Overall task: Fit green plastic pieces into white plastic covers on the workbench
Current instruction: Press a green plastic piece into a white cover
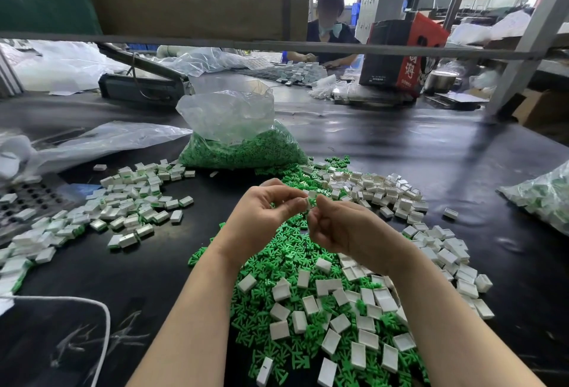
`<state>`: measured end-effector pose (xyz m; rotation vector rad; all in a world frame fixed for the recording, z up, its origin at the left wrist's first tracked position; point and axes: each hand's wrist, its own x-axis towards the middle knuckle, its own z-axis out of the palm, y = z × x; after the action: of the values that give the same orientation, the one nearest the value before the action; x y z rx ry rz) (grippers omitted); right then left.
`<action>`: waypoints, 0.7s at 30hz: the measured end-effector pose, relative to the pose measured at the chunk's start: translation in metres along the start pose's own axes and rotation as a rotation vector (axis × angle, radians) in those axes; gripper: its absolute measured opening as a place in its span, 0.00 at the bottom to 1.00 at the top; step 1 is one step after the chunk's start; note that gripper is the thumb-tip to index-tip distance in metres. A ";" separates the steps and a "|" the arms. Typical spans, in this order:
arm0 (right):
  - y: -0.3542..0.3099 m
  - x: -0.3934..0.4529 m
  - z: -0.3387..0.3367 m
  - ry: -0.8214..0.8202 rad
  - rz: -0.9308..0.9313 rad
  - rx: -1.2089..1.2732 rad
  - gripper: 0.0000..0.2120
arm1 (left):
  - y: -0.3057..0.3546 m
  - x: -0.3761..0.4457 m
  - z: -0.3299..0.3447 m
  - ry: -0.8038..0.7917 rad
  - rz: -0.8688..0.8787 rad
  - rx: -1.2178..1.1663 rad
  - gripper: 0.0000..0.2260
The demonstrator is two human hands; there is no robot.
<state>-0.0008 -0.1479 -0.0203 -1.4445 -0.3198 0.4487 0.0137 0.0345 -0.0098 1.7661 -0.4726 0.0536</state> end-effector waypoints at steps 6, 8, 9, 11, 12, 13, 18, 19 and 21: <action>0.001 0.005 0.011 -0.073 -0.051 0.370 0.17 | 0.007 -0.001 0.005 -0.005 -0.016 -0.112 0.05; 0.003 0.005 0.015 -0.062 -0.075 0.407 0.17 | 0.008 -0.001 0.003 -0.015 -0.017 -0.099 0.05; 0.003 0.006 0.016 -0.054 -0.082 0.424 0.16 | 0.008 -0.001 0.003 -0.025 -0.012 -0.074 0.05; 0.004 0.007 0.017 -0.035 -0.092 0.450 0.13 | 0.010 -0.002 0.004 -0.058 0.004 -0.019 0.05; 0.004 0.007 0.018 -0.025 -0.093 0.461 0.12 | 0.011 -0.002 0.005 -0.074 0.010 -0.005 0.05; 0.004 0.007 0.018 -0.016 -0.092 0.472 0.12 | 0.012 -0.003 0.005 -0.086 0.015 0.000 0.05; 0.007 0.007 0.018 -0.008 -0.104 0.516 0.13 | 0.013 -0.004 0.004 -0.107 0.017 -0.004 0.05; 0.007 0.007 0.018 -0.008 -0.109 0.517 0.13 | 0.013 -0.005 0.004 -0.106 0.018 -0.006 0.05; 0.007 0.007 0.018 -0.015 -0.125 0.511 0.13 | 0.014 -0.005 0.005 -0.106 0.019 -0.008 0.05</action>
<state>-0.0037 -0.1280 -0.0256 -0.9186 -0.2801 0.4033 0.0036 0.0293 0.0001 1.7629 -0.5653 -0.0286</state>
